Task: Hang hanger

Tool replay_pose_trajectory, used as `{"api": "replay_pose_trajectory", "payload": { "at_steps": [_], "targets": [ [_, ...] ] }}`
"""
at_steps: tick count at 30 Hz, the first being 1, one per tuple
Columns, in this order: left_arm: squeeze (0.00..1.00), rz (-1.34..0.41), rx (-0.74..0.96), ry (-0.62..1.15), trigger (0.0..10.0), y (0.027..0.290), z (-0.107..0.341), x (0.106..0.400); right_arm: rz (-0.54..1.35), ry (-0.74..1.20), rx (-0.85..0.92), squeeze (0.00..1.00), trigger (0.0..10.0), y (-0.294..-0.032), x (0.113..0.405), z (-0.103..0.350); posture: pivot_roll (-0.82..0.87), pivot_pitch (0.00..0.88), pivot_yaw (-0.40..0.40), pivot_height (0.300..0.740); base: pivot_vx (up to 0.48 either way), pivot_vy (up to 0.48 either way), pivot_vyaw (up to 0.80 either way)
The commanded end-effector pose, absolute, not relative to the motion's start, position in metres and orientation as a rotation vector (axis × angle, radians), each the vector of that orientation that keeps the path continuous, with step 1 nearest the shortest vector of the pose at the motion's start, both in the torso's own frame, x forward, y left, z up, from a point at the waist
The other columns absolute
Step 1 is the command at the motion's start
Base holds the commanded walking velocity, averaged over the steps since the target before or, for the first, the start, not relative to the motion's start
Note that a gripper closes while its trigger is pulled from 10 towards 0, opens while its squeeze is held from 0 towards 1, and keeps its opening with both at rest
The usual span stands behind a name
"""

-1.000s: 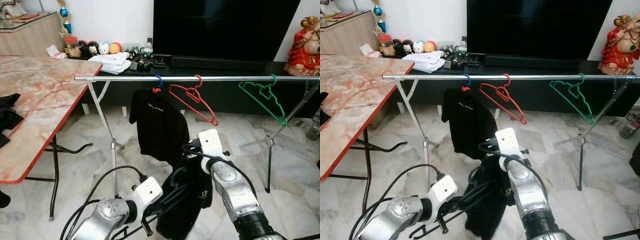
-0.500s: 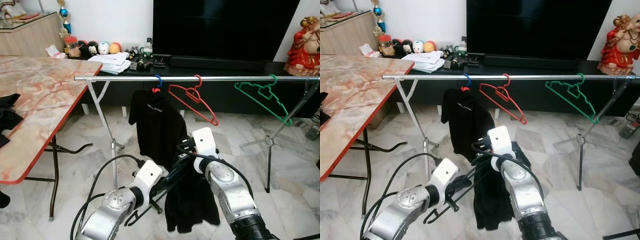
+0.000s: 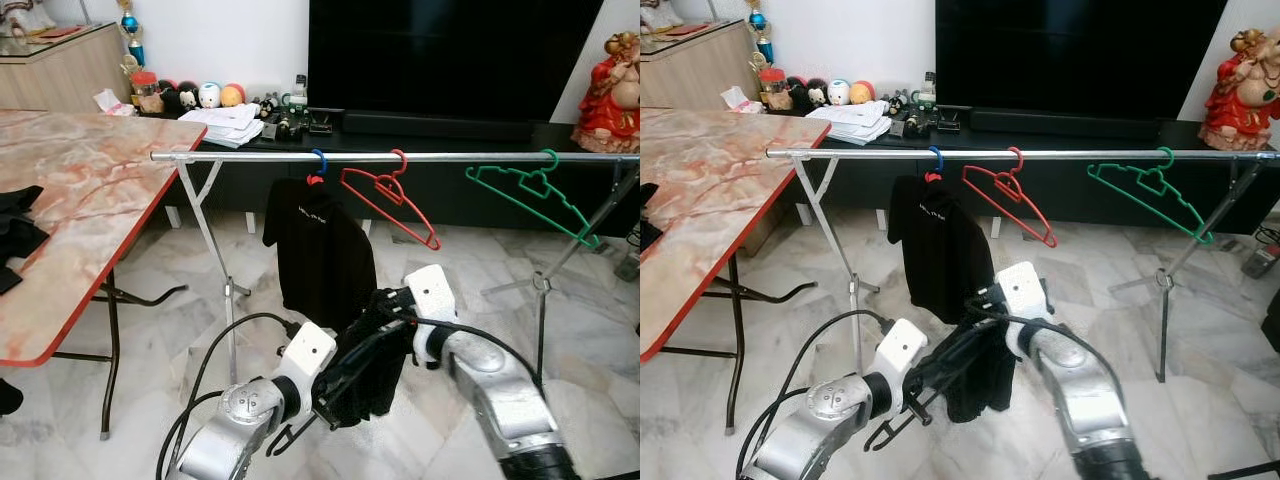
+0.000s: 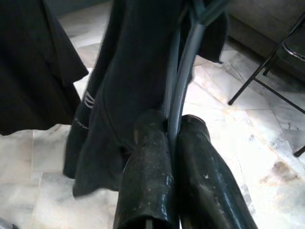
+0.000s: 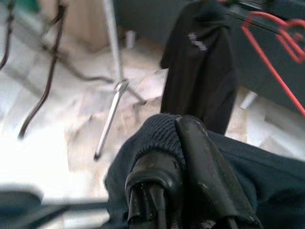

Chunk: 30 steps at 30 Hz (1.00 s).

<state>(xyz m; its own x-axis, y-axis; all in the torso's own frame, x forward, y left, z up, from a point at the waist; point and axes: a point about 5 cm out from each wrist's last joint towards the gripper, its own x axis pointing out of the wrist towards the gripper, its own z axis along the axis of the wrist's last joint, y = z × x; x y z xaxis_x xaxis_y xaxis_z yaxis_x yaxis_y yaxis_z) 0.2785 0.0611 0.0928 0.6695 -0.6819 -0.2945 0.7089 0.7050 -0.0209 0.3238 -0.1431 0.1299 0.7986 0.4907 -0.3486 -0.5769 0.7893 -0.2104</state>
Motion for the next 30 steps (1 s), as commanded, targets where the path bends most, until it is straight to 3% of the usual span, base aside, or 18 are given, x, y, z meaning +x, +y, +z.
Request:
{"api": "replay_pose_trajectory", "payload": {
  "at_steps": [1,5,11,15,18,24,25,30],
  "targets": [
    [0.00,-0.751,0.081,0.319,10.0,0.066,0.089,0.283,0.733,0.230,-0.370,0.00,10.0,-0.129,0.314,0.137,0.02,0.000,-0.012,0.740,0.000,0.000,0.00],
    [0.00,-0.758,0.077,0.319,10.0,0.065,0.089,0.283,0.803,0.227,-0.440,0.00,10.0,-0.126,0.310,0.135,0.02,0.000,-0.010,0.740,0.000,0.000,0.00],
    [0.00,-0.768,0.067,0.321,10.0,0.064,0.089,0.284,0.922,0.180,-0.389,0.00,10.0,-0.123,0.302,0.144,0.02,0.000,-0.009,0.740,0.000,0.000,0.00],
    [0.00,-0.765,0.060,0.325,10.0,0.065,0.088,0.283,0.586,0.239,-0.475,0.00,10.0,-0.165,0.329,0.139,0.02,0.000,-0.009,0.740,0.000,0.000,0.00],
    [0.00,-0.764,0.059,0.327,10.0,0.066,0.087,0.283,0.423,0.239,-0.411,0.00,10.0,-0.187,0.341,0.144,0.02,0.000,-0.008,0.740,0.000,0.000,0.00],
    [0.00,-0.771,0.056,0.331,10.0,0.065,0.087,0.282,0.591,0.169,-0.356,0.00,10.0,-0.171,0.335,0.150,0.02,0.000,-0.007,0.740,0.000,0.000,0.00],
    [0.00,-0.771,0.054,0.332,10.0,0.066,0.086,0.282,0.712,0.152,-0.287,0.00,10.0,-0.161,0.327,0.153,0.02,0.000,-0.008,0.740,0.000,0.000,0.00],
    [0.00,-0.769,0.046,0.329,10.0,0.069,0.086,0.282,0.883,0.201,-0.386,0.00,10.0,-0.160,0.312,0.141,0.03,0.000,-0.009,0.740,0.000,0.000,0.00]
  ]
}}
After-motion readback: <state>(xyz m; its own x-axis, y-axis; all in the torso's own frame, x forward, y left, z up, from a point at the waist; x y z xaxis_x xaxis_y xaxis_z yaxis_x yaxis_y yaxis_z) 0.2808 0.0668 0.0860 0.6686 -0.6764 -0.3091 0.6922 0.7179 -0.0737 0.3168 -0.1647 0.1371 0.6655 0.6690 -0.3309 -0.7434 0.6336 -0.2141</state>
